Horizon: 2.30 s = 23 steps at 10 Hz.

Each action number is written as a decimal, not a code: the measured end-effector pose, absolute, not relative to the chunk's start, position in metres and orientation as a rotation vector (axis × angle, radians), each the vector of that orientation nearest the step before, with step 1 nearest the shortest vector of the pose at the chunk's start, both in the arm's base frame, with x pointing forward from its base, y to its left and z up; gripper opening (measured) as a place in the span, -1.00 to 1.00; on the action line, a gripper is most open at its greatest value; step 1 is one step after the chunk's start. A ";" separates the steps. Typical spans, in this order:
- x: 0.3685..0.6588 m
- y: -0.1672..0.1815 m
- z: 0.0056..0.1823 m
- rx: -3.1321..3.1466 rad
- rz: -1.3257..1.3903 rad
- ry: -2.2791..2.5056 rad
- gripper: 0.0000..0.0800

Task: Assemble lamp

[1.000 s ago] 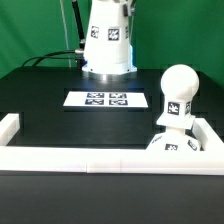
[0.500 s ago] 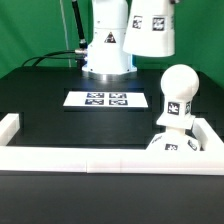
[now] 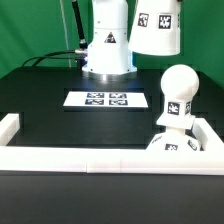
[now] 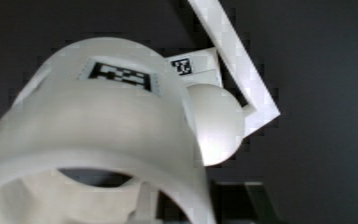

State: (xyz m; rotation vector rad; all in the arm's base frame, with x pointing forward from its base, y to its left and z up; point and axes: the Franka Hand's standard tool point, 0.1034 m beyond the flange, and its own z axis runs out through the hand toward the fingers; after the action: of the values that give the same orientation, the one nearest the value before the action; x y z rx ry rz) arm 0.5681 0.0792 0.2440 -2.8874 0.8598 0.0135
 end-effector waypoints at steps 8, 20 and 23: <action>0.612 0.108 0.227 -2.905 -0.033 0.819 -0.89; 0.618 0.123 0.155 -2.950 -0.048 0.792 -0.89; 0.618 0.126 0.150 -2.955 -0.049 0.785 -0.89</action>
Offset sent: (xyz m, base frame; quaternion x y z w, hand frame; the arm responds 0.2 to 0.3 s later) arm 0.0390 0.0270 0.0007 0.0304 -0.0030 0.0096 0.9995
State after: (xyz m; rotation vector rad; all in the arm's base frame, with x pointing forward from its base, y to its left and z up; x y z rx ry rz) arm 0.6176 0.1257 0.1495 -2.9547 0.7851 -0.0491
